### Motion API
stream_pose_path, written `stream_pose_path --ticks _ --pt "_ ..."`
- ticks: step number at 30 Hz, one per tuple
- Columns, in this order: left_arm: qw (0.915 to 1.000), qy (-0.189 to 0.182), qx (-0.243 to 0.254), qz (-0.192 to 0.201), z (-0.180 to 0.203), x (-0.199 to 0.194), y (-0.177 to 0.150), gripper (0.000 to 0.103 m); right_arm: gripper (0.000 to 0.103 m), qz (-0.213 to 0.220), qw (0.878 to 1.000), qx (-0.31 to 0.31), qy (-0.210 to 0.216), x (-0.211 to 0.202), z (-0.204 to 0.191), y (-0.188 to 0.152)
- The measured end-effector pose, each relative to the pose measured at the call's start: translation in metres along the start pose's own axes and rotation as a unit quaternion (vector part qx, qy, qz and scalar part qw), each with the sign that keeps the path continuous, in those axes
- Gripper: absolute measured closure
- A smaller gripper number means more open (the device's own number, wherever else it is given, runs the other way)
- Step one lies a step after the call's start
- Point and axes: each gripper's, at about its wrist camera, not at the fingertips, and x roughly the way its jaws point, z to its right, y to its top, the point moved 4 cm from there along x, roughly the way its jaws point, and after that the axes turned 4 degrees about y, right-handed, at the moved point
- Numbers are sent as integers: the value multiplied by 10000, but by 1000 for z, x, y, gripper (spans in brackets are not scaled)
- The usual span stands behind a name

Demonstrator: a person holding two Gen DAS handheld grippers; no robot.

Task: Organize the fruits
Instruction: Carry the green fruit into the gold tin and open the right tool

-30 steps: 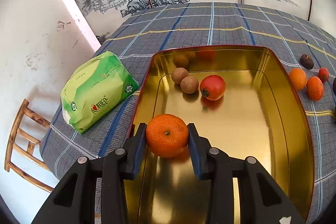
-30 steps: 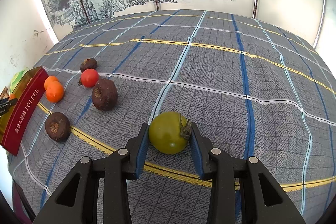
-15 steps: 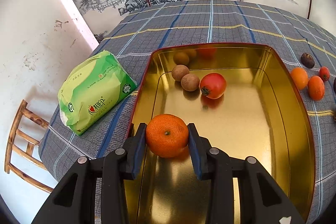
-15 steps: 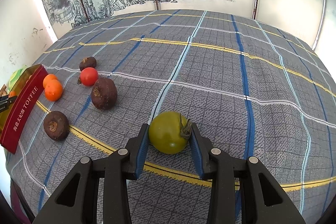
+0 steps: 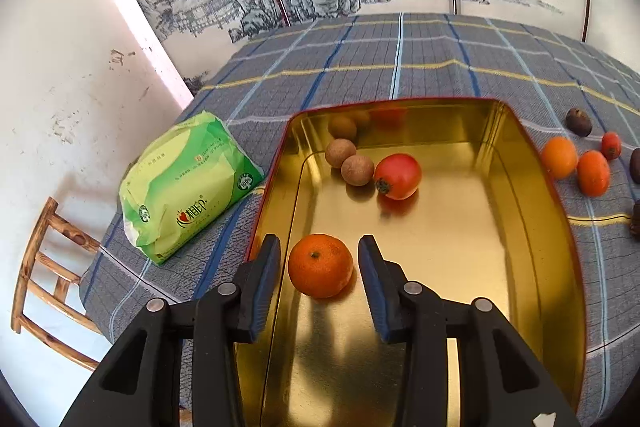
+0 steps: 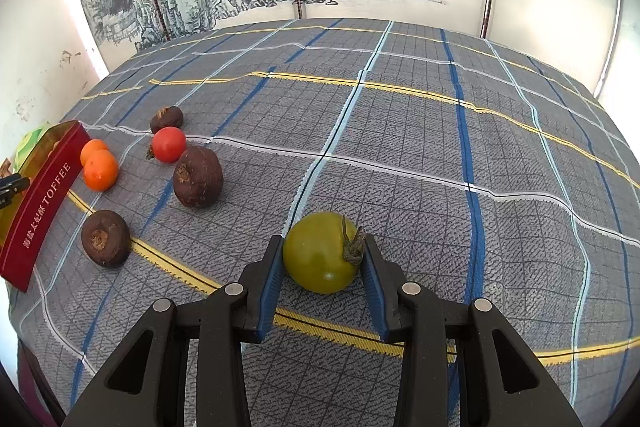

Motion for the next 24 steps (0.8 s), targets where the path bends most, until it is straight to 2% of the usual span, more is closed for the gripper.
stream_pose_path --ticks 5,8,10,12,14,17,21,24 --pt "9995 57 -120 282 0 -17 -2 59 64 10 10000 20 23 0 0 0" --pt "9987 -70 -371 355 -7 -27 -3 57 65 12 10000 2 -1 0 0 0" --pt "9970 -203 -602 452 -15 -38 -5 51 65 -10 10000 -33 -42 -1 -2 -2" --pt "9956 -197 -724 562 -21 -50 -7 38 65 -37 10000 48 43 -5 -4 -3" --pt "9942 -218 -794 695 -27 -61 -10 32 65 15 9999 58 130 -13 -11 -2" --pt "9922 -153 -861 885 -34 -78 -15 27 65 221 9986 -111 466 -32 -39 8" --pt "9903 -24 -921 1042 -41 -95 -25 23 65 335 9920 -599 1056 -47 -102 28" --pt "9897 -86 -916 1097 -43 -104 -32 23 65 331 9817 -1100 1515 -51 -163 39"
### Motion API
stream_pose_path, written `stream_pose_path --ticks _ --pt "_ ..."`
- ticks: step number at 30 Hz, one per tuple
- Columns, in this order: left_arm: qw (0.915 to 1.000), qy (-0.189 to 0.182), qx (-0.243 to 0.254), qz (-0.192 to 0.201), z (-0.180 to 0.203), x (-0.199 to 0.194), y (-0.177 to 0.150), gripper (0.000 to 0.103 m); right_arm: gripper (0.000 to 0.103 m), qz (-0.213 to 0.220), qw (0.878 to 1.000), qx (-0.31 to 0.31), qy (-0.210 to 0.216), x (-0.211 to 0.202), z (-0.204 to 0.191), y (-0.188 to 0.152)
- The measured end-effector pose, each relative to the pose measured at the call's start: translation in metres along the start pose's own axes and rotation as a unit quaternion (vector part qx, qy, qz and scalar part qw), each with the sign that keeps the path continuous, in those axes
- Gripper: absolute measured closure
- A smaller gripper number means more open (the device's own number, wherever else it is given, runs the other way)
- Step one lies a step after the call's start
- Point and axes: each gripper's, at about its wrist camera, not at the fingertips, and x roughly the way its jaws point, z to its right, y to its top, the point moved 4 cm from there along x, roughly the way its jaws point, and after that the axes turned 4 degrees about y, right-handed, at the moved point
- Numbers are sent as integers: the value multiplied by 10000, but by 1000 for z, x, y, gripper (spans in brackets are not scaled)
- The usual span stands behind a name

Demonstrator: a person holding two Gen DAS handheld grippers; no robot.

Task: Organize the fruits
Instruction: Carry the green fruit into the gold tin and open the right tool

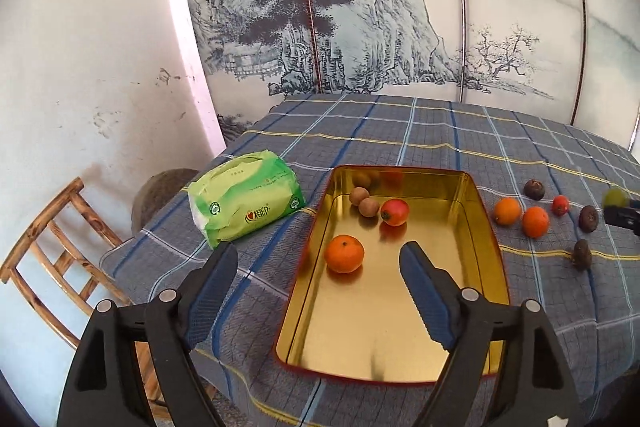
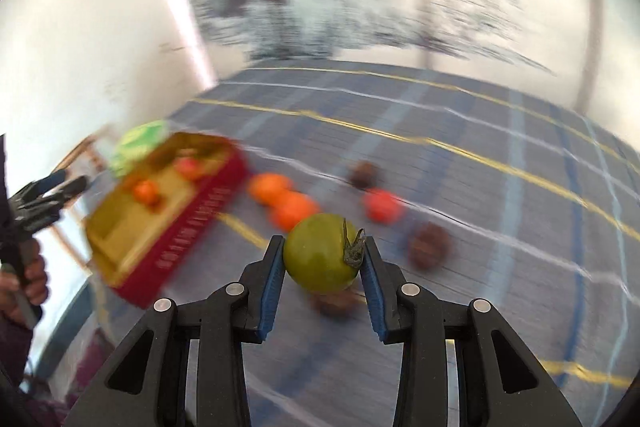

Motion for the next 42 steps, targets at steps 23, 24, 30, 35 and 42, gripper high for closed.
stream_pose_path --ticks 23,24,30,35,42 --pt "9980 -241 -49 -581 -23 -10 -31 22 65 -1239 9789 -1140 1162 146 -172 19" --pt "9979 -244 -30 -592 -23 -10 -31 22 65 -1303 9776 -1175 1161 150 -176 17" --pt "9987 -83 139 -486 -19 -14 -31 20 65 -1461 9733 -1295 1207 160 -194 8" --pt "9987 -62 187 -479 -16 -15 -32 16 65 -1545 9711 -1363 1207 164 -204 5" --pt "9984 -27 175 -529 -17 -13 -33 14 64 -1580 9694 -1390 1264 164 -215 4"
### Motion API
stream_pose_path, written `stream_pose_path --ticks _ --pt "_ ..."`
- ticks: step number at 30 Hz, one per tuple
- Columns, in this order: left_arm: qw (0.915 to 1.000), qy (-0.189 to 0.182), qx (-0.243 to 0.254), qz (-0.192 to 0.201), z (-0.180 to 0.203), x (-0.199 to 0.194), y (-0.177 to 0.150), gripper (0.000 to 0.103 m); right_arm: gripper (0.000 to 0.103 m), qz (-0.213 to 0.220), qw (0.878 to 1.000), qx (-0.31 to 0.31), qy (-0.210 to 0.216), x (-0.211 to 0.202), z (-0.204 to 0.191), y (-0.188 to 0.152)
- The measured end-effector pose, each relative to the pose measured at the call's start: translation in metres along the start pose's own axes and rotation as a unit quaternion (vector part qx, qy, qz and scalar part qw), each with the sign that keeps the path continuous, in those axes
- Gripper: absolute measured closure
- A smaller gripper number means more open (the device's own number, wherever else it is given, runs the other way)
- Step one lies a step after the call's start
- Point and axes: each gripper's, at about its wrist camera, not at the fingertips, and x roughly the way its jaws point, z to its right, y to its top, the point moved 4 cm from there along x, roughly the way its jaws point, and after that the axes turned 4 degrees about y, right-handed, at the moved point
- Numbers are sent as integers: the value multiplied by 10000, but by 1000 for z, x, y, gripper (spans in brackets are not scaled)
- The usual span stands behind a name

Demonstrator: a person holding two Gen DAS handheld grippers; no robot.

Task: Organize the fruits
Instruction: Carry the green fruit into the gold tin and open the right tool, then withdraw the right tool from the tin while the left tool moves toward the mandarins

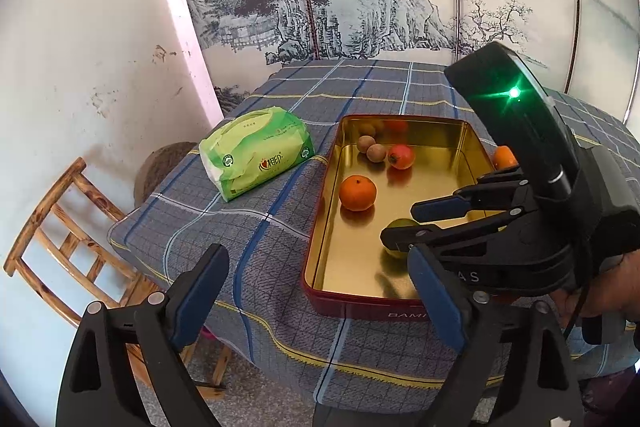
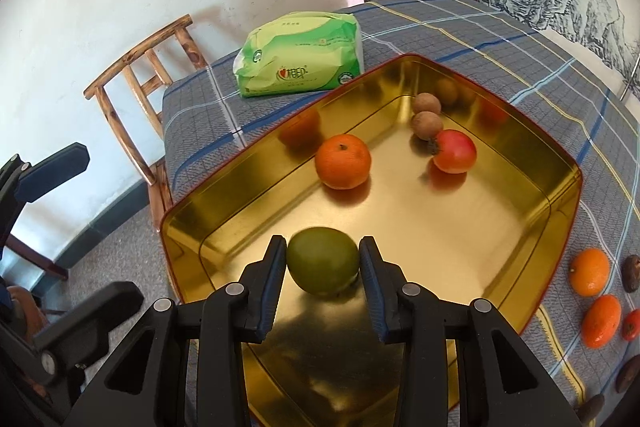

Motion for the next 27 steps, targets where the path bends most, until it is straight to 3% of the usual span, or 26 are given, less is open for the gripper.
stream_pose_path --ticks 27 --pt "9999 100 -7 -139 1 4 -9 9 62 437 9978 343 362 -19 1 -9"
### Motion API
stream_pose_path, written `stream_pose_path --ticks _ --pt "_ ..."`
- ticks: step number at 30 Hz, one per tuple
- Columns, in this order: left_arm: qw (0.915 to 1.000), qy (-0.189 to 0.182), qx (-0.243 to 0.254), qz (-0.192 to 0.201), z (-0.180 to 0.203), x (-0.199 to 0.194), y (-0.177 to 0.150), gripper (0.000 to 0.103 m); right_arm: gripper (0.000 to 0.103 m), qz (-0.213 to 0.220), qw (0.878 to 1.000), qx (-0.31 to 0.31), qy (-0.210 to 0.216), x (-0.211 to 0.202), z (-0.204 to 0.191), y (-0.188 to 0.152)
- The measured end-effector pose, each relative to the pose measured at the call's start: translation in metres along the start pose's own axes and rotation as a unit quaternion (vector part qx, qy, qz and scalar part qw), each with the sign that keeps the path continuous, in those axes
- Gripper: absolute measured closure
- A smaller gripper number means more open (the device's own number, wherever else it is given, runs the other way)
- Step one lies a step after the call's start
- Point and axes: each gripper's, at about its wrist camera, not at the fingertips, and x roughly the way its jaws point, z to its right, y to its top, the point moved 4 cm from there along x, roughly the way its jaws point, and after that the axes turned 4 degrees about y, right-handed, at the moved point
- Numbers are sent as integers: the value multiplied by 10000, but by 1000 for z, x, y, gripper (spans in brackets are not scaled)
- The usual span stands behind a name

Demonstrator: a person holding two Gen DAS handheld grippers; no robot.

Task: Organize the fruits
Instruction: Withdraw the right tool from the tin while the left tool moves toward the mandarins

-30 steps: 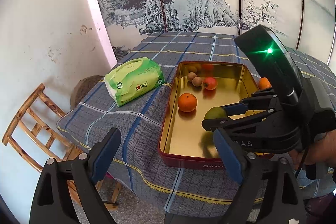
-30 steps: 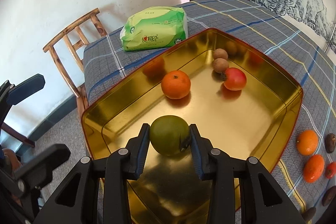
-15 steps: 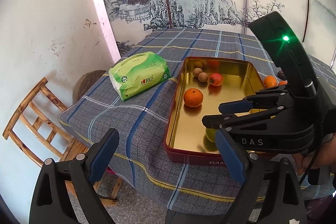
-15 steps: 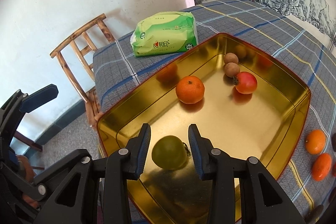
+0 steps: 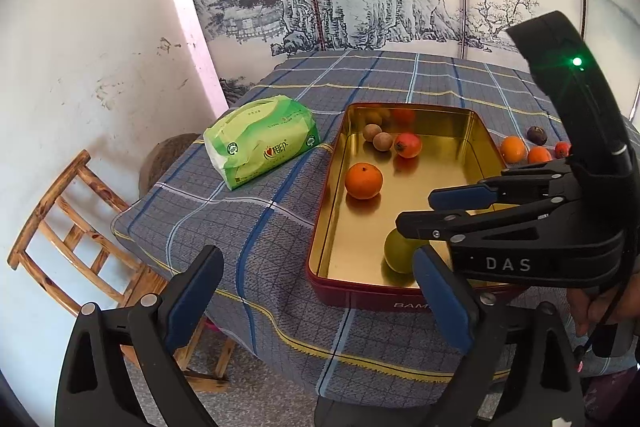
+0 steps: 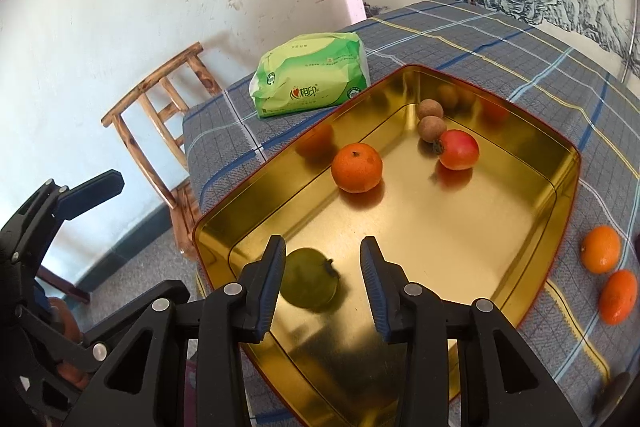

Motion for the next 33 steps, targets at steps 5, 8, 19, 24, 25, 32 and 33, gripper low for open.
stream_pose_path --ticks 5,8,19,24,25,32,33 --pt "10000 2 25 -10 1 0 1 8 58 181 9998 116 8 -14 6 -6" --pt "10000 19 83 -10 4 -1 1 8 57 301 9994 174 -9 -26 10 -10" --pt "9993 49 376 19 21 -5 6 7 49 864 9941 504 -409 -100 50 -50" --pt "9983 78 573 59 33 -7 10 7 44 1052 9864 833 -946 -140 92 -81" --pt "9980 85 623 75 36 -8 12 6 42 1076 9844 927 -1041 -147 102 -88" --pt "9953 81 954 130 63 -10 19 6 41 1273 9564 1931 -1781 -198 187 -149" --pt "9948 71 1005 132 68 -10 20 5 41 1288 9527 2010 -1882 -204 194 -156"
